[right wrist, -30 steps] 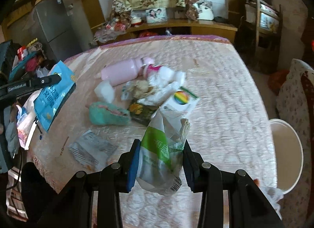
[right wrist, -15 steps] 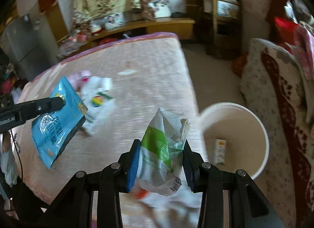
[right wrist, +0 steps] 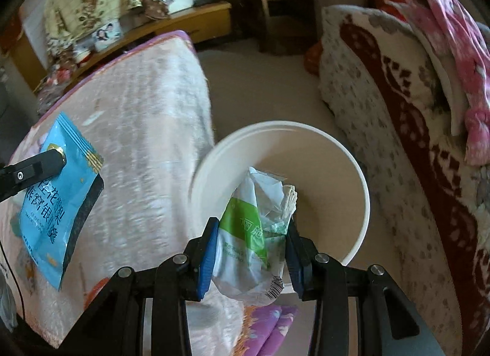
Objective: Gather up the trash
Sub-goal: 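Carry both bags to the white bucket and open both tools to drop them, then move both tools back over the bed toward the green towel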
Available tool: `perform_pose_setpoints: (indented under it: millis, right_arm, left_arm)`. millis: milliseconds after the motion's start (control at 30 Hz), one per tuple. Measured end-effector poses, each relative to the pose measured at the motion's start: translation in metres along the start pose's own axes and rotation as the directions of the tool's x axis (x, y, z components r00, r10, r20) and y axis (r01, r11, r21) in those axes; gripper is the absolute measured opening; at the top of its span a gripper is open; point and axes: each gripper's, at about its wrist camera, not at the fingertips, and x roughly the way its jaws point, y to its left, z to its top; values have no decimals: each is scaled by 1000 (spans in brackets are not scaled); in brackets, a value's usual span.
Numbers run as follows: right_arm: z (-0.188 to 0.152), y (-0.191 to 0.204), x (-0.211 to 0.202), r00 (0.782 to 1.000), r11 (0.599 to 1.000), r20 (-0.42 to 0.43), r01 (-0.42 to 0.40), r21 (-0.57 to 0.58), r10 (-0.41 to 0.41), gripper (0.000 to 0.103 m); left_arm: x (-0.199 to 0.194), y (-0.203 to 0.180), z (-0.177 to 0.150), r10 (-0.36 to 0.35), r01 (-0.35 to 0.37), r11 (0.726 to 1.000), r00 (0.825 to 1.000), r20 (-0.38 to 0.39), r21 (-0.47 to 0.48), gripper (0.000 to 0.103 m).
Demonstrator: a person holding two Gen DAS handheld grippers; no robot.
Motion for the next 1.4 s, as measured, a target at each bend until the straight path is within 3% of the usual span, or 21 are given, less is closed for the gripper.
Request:
perform_pose_setpoints:
  millis: [33,100,133,167,500,833,1133,1267,1400]
  right_arm:
    - [0,-1,3,1000,1000,1,8,7,-8,41]
    - [2,-5,7,1000,999,13,26,27,-27,53]
    - [4,-7,9,999,999,18,36,35,-36,54]
    - [5,-9,10,999,998,20,45,43,-46,54]
    - [-3,-5,10,1000,999,4,13,49,-13,55]
    - [-10,17,-8,999,1000,32,17,3,-17,55]
    - [-12,59,-35,997,998,69,-31,-48,34,55]
    - [-13,87,-51,993,995,97,-57,-85,65,66]
    - [-18,117,-61,989,988,106,-86,-130,100,66]
  left_arm:
    - [5,0,2,-7,7,1000,1000,6,-10,11]
    - [10,2,3,-30,30,999,999,13,-24,26]
    - [12,2,4,-42,43,999,999,19,-30,42]
    - [14,4,5,-47,48,998,999,25,-36,51]
    - [4,13,-3,-9,9,1000,1000,28,-7,51]
    - [-24,23,-17,89,-92,995,993,81,31,51]
    - [-60,43,-37,174,-180,983,977,126,37,51]
    - [-80,55,-47,206,-213,976,968,146,35,51]
    - [-102,73,-59,231,-237,971,960,159,17,51]
